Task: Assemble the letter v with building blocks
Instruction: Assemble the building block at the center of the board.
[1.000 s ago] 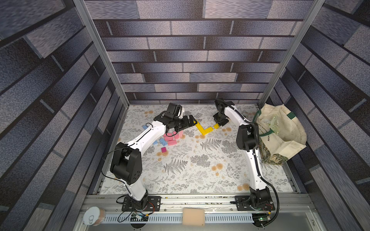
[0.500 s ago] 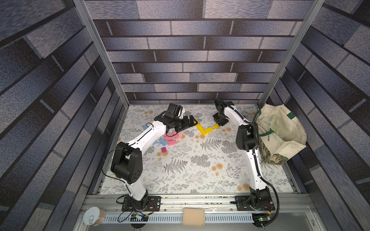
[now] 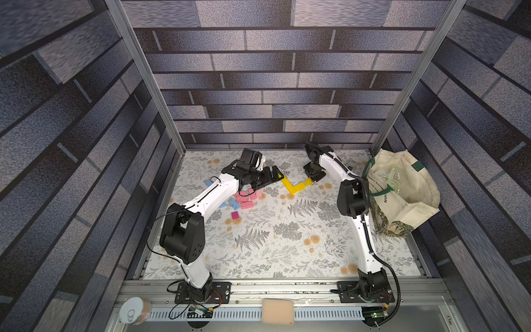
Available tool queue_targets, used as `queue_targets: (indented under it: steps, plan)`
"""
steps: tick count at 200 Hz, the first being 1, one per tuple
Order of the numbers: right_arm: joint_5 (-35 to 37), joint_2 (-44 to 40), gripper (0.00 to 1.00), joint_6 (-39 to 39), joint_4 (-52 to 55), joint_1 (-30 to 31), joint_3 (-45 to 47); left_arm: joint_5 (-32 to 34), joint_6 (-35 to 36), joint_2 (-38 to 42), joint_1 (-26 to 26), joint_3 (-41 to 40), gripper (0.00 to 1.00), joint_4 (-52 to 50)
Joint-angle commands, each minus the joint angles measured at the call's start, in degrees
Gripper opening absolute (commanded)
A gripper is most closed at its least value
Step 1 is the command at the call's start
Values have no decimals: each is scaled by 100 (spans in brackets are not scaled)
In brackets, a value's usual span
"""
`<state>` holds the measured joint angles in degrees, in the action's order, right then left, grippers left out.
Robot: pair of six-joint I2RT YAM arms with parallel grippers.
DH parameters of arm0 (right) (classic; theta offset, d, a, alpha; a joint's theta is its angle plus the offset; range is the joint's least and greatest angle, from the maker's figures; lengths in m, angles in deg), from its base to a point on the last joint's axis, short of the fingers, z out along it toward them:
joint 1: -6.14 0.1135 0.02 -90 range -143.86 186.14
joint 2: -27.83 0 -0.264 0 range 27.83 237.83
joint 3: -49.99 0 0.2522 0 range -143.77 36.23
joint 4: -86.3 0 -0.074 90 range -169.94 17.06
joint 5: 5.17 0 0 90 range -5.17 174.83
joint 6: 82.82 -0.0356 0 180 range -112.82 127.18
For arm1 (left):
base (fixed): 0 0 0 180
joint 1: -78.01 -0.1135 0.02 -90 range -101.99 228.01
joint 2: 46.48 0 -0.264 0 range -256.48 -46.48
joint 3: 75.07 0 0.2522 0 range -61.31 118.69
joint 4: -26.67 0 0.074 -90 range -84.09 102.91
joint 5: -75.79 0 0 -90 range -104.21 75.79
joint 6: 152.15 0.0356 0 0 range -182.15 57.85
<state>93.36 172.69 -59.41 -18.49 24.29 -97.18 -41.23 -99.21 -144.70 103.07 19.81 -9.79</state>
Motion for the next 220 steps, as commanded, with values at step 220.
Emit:
queue_targets:
  steps: [220]
  plan:
    - [61, -178, 36, -522, 201, 128, 278, -48, 37, 47, 104, 27, 100, -37]
